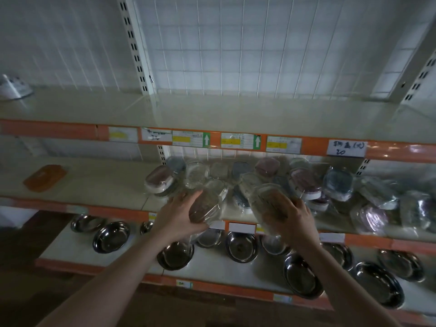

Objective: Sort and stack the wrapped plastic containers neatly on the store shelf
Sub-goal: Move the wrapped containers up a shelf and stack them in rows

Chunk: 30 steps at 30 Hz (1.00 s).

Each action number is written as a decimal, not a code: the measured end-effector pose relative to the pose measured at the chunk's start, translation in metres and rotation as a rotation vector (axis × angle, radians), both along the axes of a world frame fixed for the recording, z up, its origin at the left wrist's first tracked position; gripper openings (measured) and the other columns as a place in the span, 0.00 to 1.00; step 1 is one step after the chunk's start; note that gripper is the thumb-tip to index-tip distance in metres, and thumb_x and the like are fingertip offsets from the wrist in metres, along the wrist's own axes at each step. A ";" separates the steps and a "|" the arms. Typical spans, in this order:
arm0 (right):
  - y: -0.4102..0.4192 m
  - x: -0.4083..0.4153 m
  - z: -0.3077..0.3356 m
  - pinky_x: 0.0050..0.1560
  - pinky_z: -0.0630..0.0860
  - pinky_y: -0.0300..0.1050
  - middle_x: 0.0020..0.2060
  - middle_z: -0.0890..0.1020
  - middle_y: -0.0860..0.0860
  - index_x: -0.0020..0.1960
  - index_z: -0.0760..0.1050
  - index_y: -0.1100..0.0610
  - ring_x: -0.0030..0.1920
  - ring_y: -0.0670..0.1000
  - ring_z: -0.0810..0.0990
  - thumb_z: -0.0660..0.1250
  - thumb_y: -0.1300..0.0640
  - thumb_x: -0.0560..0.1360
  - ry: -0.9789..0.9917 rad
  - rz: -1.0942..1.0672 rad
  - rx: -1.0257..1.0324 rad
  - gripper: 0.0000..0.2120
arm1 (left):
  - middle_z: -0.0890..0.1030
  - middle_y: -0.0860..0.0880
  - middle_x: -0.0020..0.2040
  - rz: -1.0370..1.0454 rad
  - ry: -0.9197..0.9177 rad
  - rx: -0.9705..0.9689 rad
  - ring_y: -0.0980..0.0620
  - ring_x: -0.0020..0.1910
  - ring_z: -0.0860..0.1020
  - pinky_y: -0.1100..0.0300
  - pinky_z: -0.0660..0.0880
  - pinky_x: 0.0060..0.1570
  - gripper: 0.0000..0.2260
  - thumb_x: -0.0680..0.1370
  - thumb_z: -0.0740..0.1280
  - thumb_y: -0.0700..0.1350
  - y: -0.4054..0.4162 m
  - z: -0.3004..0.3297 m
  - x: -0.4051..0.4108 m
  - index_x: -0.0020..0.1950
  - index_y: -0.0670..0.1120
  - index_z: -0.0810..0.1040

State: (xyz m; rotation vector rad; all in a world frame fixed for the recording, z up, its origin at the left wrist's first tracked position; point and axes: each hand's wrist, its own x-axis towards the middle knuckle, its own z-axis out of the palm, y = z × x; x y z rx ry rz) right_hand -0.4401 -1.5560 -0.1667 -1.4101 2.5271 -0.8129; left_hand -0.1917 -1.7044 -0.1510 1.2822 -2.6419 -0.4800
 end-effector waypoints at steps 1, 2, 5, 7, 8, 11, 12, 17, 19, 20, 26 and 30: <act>0.007 0.010 0.009 0.54 0.73 0.51 0.55 0.74 0.57 0.66 0.70 0.43 0.54 0.60 0.73 0.66 0.37 0.67 0.009 0.004 -0.005 0.29 | 0.64 0.49 0.73 -0.016 0.003 -0.009 0.47 0.68 0.67 0.52 0.69 0.64 0.42 0.66 0.72 0.64 0.006 0.008 0.012 0.75 0.59 0.56; 0.014 0.020 0.018 0.53 0.73 0.51 0.56 0.74 0.57 0.66 0.70 0.42 0.55 0.60 0.73 0.67 0.38 0.68 0.014 0.008 -0.005 0.28 | 0.65 0.49 0.72 -0.033 0.003 -0.016 0.48 0.68 0.67 0.52 0.69 0.64 0.42 0.66 0.72 0.65 0.011 0.017 0.025 0.75 0.60 0.57; 0.030 0.044 0.044 0.51 0.75 0.52 0.55 0.74 0.56 0.66 0.69 0.41 0.54 0.59 0.74 0.67 0.36 0.67 0.019 0.033 -0.036 0.28 | 0.66 0.50 0.71 -0.073 -0.022 0.001 0.49 0.67 0.68 0.52 0.70 0.63 0.42 0.65 0.72 0.66 0.026 0.046 0.062 0.74 0.60 0.57; 0.036 0.055 0.058 0.49 0.78 0.53 0.53 0.76 0.54 0.64 0.68 0.38 0.51 0.58 0.76 0.60 0.29 0.64 0.039 0.068 -0.062 0.31 | 0.67 0.49 0.71 -0.100 -0.030 0.006 0.50 0.66 0.69 0.52 0.70 0.62 0.42 0.65 0.71 0.67 0.032 0.067 0.085 0.74 0.60 0.57; 0.038 0.060 0.066 0.47 0.78 0.54 0.52 0.77 0.53 0.64 0.67 0.37 0.49 0.57 0.77 0.58 0.27 0.63 0.048 0.089 -0.070 0.31 | 0.66 0.49 0.71 -0.116 -0.023 0.001 0.50 0.66 0.69 0.53 0.71 0.62 0.42 0.65 0.71 0.67 0.035 0.078 0.094 0.74 0.60 0.57; 0.039 0.075 0.095 0.49 0.78 0.54 0.53 0.76 0.54 0.65 0.68 0.39 0.51 0.56 0.76 0.61 0.30 0.65 0.061 0.105 -0.109 0.31 | 0.66 0.52 0.70 -0.140 0.035 -0.017 0.53 0.64 0.70 0.57 0.71 0.60 0.41 0.66 0.74 0.61 0.039 0.111 0.117 0.74 0.59 0.60; 0.037 0.079 0.104 0.50 0.77 0.55 0.53 0.76 0.55 0.66 0.68 0.40 0.52 0.57 0.75 0.61 0.31 0.64 0.065 0.101 -0.130 0.32 | 0.68 0.53 0.69 -0.144 0.059 -0.017 0.54 0.62 0.71 0.59 0.71 0.59 0.40 0.66 0.75 0.59 0.039 0.122 0.123 0.74 0.58 0.61; 0.018 0.084 0.136 0.44 0.80 0.53 0.48 0.79 0.50 0.66 0.66 0.38 0.46 0.54 0.79 0.59 0.28 0.63 0.045 0.162 -0.200 0.34 | 0.70 0.55 0.61 -0.150 0.131 -0.023 0.55 0.60 0.71 0.61 0.70 0.56 0.39 0.67 0.76 0.54 0.026 0.161 0.134 0.73 0.61 0.60; 0.008 0.082 0.147 0.45 0.80 0.52 0.49 0.78 0.49 0.65 0.66 0.36 0.47 0.52 0.78 0.59 0.28 0.62 0.031 0.170 -0.231 0.33 | 0.68 0.55 0.62 -0.147 0.134 -0.042 0.55 0.60 0.70 0.60 0.70 0.56 0.39 0.67 0.76 0.54 0.016 0.171 0.130 0.73 0.62 0.59; 0.003 0.080 0.152 0.46 0.80 0.52 0.50 0.78 0.49 0.65 0.67 0.36 0.47 0.52 0.78 0.60 0.28 0.62 0.020 0.175 -0.245 0.33 | 0.68 0.54 0.63 -0.144 0.127 -0.062 0.54 0.61 0.69 0.58 0.70 0.57 0.40 0.67 0.76 0.56 0.009 0.175 0.127 0.73 0.63 0.58; -0.039 0.041 0.169 0.52 0.77 0.54 0.54 0.75 0.52 0.67 0.70 0.43 0.51 0.55 0.76 0.70 0.41 0.68 0.030 0.167 -0.249 0.29 | 0.68 0.52 0.67 -0.128 0.095 -0.107 0.53 0.65 0.69 0.59 0.68 0.59 0.41 0.66 0.76 0.58 -0.046 0.185 0.090 0.74 0.63 0.58; -0.082 0.002 0.174 0.54 0.76 0.54 0.54 0.74 0.54 0.67 0.72 0.47 0.52 0.58 0.76 0.73 0.48 0.68 -0.003 0.150 -0.273 0.28 | 0.70 0.51 0.66 -0.125 0.102 -0.111 0.52 0.64 0.70 0.55 0.69 0.63 0.43 0.59 0.71 0.66 -0.097 0.193 0.056 0.72 0.65 0.59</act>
